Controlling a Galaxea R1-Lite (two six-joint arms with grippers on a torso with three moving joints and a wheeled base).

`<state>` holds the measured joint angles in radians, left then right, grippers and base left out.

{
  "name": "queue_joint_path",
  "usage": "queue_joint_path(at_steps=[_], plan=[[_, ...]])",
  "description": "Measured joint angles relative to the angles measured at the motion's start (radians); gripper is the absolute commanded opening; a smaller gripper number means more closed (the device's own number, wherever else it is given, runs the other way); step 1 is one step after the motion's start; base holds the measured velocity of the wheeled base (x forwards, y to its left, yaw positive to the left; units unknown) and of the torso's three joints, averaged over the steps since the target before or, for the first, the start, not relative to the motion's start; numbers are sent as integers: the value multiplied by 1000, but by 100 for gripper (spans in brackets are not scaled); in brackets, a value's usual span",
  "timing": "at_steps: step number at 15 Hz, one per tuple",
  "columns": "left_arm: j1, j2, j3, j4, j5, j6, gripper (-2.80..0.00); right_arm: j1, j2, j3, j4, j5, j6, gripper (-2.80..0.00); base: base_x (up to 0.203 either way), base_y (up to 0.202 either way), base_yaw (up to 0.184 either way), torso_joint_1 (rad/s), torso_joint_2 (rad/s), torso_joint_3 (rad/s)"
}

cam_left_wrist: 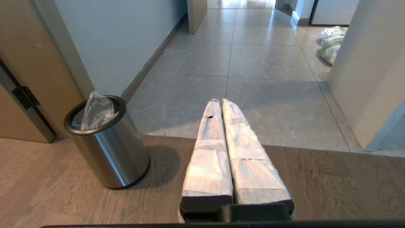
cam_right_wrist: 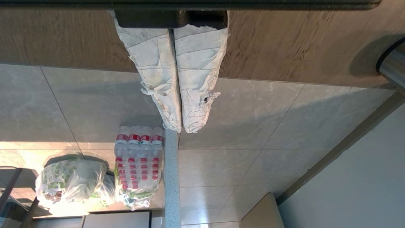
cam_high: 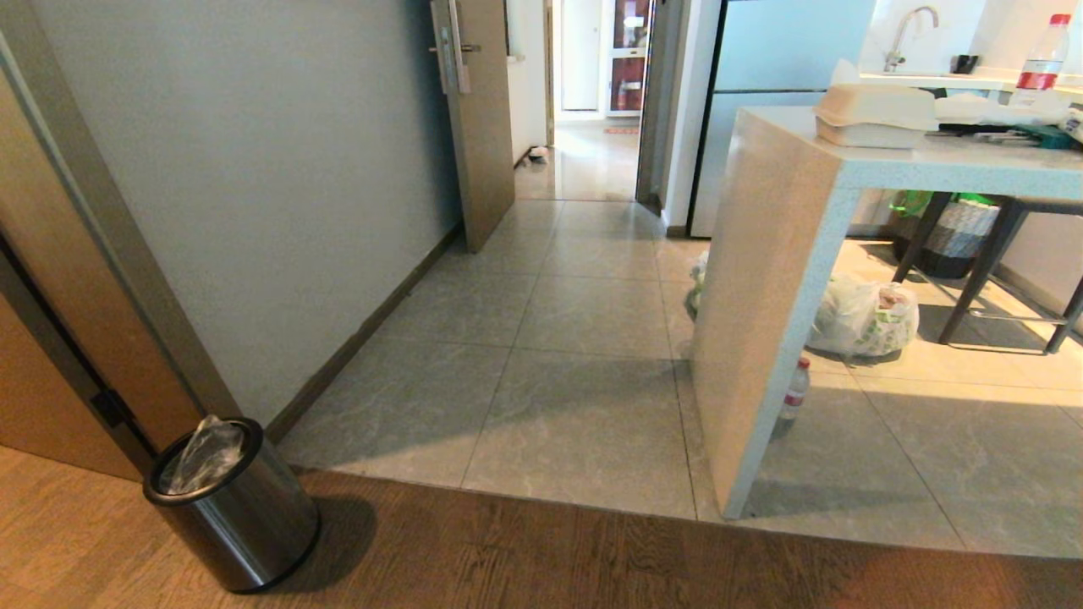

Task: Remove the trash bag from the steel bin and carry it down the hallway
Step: Place the outer trash can on the ground

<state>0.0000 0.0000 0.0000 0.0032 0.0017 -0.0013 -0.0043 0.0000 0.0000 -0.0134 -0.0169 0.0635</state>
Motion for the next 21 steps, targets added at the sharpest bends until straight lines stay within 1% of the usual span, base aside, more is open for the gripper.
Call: queue_joint_path(at_steps=[21], plan=[[0,0,0,0,0,0,-280,0,0,0,0,1,-3,-280,0,0,0,0,0,0]])
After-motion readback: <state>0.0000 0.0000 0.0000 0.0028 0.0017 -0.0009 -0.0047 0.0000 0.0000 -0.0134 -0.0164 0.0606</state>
